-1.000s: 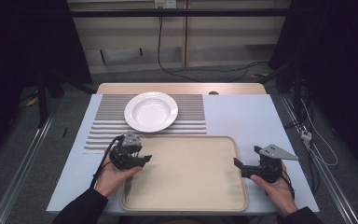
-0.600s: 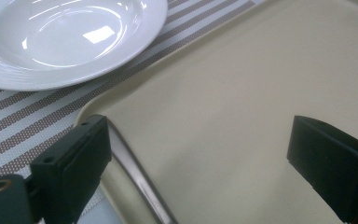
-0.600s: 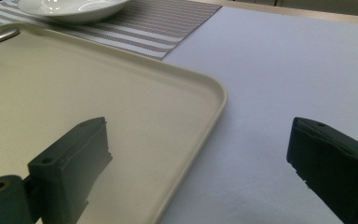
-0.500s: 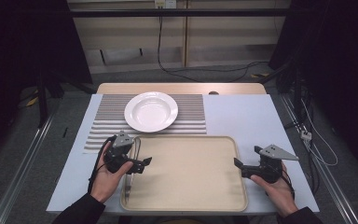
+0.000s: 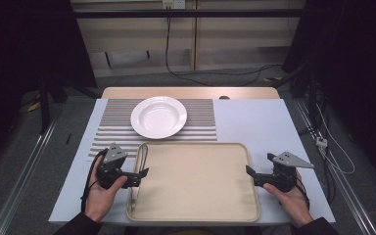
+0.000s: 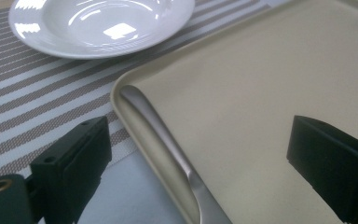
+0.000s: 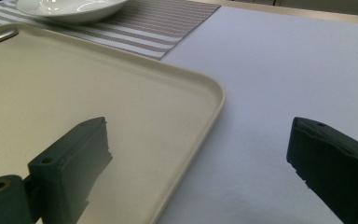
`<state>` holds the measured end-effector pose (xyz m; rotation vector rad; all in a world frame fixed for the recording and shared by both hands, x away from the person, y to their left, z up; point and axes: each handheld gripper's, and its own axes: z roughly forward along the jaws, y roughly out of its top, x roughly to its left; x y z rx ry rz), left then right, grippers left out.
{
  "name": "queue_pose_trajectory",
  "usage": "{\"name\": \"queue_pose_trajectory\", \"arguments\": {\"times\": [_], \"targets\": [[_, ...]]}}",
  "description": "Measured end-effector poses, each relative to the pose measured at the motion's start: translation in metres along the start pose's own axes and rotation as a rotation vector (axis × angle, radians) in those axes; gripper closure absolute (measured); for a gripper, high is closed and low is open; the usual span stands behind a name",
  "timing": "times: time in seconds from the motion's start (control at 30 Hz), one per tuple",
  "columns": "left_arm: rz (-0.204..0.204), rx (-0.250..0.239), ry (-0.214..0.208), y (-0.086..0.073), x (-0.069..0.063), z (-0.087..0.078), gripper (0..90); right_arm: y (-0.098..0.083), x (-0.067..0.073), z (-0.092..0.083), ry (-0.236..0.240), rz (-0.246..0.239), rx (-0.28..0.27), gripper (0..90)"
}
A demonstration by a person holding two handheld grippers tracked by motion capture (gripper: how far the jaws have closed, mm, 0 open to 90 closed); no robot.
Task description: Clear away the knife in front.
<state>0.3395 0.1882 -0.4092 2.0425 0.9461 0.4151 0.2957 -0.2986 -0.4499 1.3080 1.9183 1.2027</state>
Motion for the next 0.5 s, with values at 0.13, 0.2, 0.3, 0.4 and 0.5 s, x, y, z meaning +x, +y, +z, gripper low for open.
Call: {"name": "queue_pose_trajectory", "arguments": {"times": [0.13,0.2,0.3,0.4,0.5], "targets": [[-0.022,-0.013,0.017,-0.012,0.005,-0.004,6.1,0.000,0.000,0.000,0.000,0.000,-0.001,5.4],[-0.034,-0.037,0.033,-0.016,0.007,-0.005,6.3,0.000,0.000,0.000,0.001,0.000,-0.001,5.3],[-0.057,-0.049,0.044,-0.017,0.008,-0.003,6.3,0.000,0.000,0.000,0.000,0.000,0.000,5.4],[-0.062,-0.051,0.045,-0.019,0.008,-0.001,6.3,0.000,0.000,-0.001,-0.002,0.003,-0.003,5.4],[-0.074,-0.052,0.038,-0.019,0.010,0.000,6.3,0.000,0.000,-0.001,-0.003,0.002,-0.002,5.4]]}}
